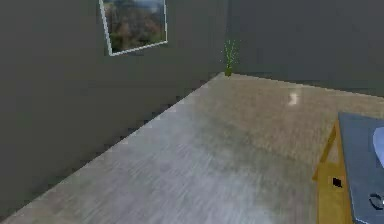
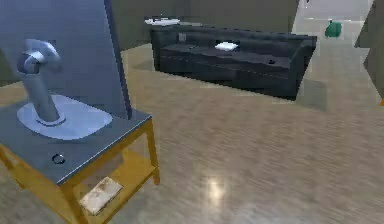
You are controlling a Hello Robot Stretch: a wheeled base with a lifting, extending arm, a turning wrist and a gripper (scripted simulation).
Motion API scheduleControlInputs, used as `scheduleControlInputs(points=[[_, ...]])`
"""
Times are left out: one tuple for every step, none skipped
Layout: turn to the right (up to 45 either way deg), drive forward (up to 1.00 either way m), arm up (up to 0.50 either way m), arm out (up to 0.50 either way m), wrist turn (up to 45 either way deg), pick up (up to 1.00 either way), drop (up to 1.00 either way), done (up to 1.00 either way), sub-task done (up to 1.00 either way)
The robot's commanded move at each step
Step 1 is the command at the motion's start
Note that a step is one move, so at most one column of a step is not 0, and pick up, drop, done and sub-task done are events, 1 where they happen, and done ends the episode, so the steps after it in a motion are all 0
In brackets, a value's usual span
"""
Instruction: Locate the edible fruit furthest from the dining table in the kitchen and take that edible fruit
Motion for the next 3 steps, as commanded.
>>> scheduleControlInputs(points=[[45.0, 0.00, 0.00, 0.00, 0.0, 0.00, 0.00, 0.00, 0.00], [45.0, 0.00, 0.00, 0.00, 0.0, 0.00, 0.00, 0.00, 0.00], [42.0, 0.00, 0.00, 0.00, 0.0, 0.00, 0.00, 0.00, 0.00]])
